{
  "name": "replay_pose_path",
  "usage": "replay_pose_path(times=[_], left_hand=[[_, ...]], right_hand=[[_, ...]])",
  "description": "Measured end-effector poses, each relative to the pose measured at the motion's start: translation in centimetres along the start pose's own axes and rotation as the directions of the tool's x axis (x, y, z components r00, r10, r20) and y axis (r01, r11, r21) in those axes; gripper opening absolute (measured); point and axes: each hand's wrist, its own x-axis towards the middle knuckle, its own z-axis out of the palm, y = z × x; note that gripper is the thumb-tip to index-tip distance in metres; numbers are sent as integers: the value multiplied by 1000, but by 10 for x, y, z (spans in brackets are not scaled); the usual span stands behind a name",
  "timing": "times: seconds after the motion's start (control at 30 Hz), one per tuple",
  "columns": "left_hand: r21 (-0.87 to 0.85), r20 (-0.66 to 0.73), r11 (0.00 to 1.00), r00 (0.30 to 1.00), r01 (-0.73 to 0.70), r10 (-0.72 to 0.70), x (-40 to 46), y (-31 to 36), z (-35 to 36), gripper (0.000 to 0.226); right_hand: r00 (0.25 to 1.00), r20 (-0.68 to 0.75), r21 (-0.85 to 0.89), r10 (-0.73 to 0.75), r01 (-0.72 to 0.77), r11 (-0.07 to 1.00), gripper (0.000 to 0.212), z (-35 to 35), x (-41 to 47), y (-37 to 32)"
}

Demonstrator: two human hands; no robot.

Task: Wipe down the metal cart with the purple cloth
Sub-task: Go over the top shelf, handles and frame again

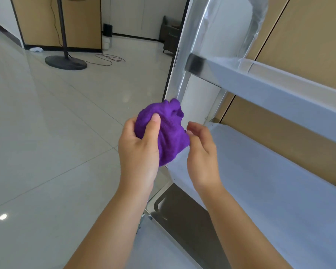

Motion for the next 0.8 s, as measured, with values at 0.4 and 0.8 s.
replay_pose_path(times=[0.4,0.8], left_hand=[[539,232,661,846,-523,480,85,4,13,66],[56,257,995,962,87,-98,80,2,49,54]], right_hand=[[981,46,258,-189,171,951,42,11,37,-38],[952,-207,-31,-223,222,975,40,41,65,-47]])
